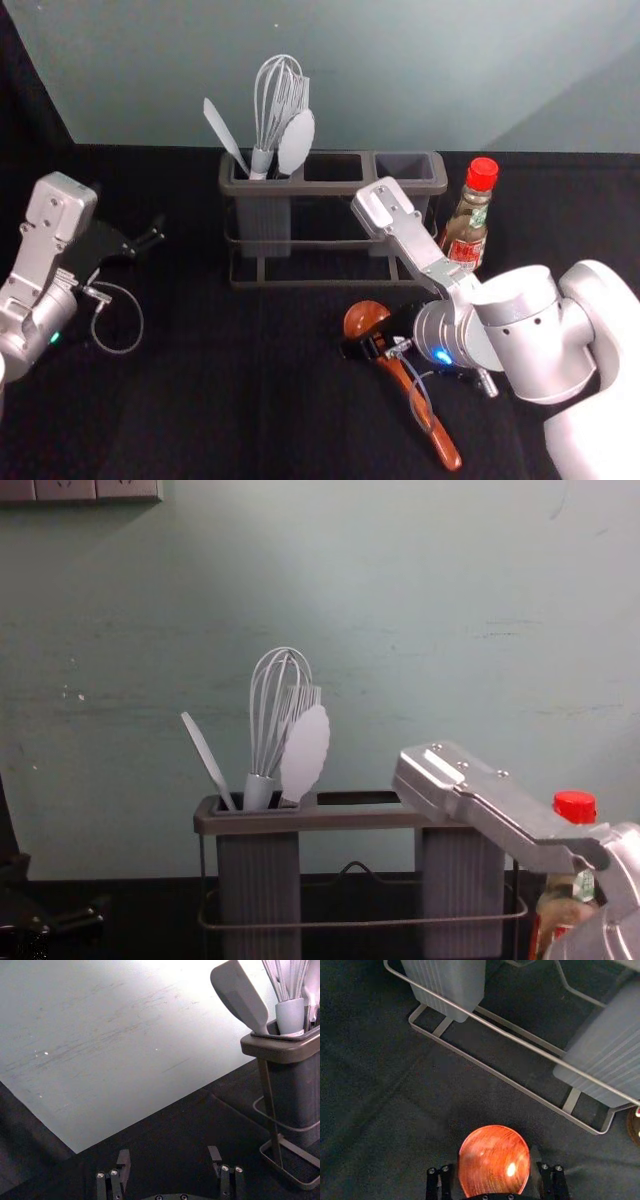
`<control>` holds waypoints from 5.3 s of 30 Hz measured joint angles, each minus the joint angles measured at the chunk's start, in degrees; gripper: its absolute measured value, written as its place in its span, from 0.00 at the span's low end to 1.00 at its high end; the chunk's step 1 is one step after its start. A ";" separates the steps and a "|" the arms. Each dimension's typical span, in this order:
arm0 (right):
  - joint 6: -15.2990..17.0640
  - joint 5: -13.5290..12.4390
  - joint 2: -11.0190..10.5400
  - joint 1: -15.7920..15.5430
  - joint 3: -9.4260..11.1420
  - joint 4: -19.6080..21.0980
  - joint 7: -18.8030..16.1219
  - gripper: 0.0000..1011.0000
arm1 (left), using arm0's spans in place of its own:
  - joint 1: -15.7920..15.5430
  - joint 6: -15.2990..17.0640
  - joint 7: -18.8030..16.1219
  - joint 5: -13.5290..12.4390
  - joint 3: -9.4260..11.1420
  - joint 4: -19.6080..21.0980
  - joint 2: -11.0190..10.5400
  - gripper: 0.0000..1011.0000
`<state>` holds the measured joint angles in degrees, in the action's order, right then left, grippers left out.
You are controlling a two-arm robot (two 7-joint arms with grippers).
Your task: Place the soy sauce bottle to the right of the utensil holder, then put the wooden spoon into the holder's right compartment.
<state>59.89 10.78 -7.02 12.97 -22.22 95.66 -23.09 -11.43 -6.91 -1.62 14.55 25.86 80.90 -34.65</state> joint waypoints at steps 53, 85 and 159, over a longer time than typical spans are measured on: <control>-63.20 -6.93 -6.96 -23.61 12.20 14.78 7.20 0.83 | 0.00 0.00 0.00 0.00 0.00 0.00 0.00 1.00; -65.55 -9.07 -7.94 -23.47 11.82 13.49 7.61 0.83 | 0.00 0.00 0.00 0.00 0.00 0.00 0.00 1.00; -88.18 -16.83 1.61 11.14 8.46 -20.76 7.13 0.83 | 0.00 0.00 0.00 0.00 0.00 0.00 0.00 1.00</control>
<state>-28.29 -6.05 -5.41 24.10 -13.77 74.90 -15.96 -11.43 -6.91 -1.62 14.55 25.86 80.90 -34.65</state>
